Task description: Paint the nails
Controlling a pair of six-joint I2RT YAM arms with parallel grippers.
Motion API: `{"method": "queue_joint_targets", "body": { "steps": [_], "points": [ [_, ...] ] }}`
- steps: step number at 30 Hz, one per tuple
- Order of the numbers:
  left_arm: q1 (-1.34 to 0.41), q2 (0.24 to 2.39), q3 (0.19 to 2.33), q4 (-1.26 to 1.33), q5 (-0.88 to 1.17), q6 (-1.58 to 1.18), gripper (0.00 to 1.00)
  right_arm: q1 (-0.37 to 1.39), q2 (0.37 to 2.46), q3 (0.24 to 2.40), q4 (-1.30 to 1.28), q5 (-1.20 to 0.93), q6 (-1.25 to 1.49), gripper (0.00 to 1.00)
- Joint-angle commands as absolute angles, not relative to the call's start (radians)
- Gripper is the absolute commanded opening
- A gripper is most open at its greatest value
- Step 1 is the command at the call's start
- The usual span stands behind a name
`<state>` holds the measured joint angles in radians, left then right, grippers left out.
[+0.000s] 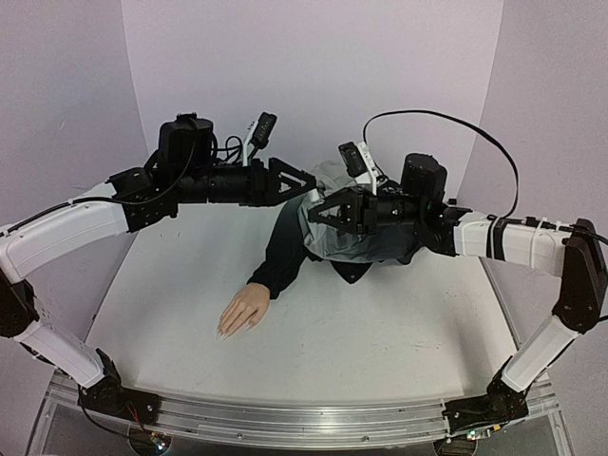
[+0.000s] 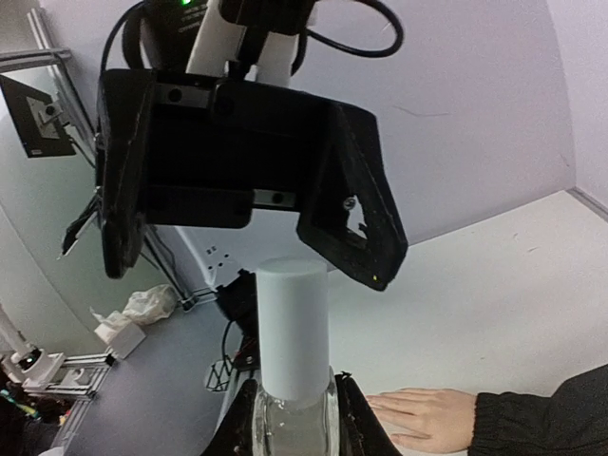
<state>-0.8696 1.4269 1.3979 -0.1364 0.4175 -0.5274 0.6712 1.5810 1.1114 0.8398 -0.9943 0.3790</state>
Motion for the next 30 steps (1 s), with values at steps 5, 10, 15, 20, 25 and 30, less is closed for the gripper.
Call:
{"method": "queue_joint_targets", "body": {
  "steps": [5,10,15,20,25,30],
  "points": [
    [-0.882,1.456,1.417,-0.031,0.567,-0.543,0.55,0.672,1.583,1.115,1.026,-1.125,0.511,0.00],
    [-0.888,1.465,1.429,-0.029,0.549,-0.531,0.43,0.672,1.593,1.114,1.026,-1.126,0.508,0.00],
    [-0.888,1.471,1.437,-0.029,0.513,-0.515,0.33,0.672,1.609,1.121,1.026,-1.136,0.501,0.00],
    [-0.888,1.493,1.457,-0.031,0.495,-0.504,0.22,0.671,1.621,1.126,1.024,-1.126,0.478,0.00],
    [-0.888,1.524,1.476,-0.045,0.477,-0.486,0.11,0.663,1.621,1.123,1.001,-1.037,0.431,0.00],
    [-0.889,1.548,1.504,-0.106,0.350,-0.459,0.00,0.672,1.556,1.130,0.753,-0.478,0.224,0.00]
  ]
}}
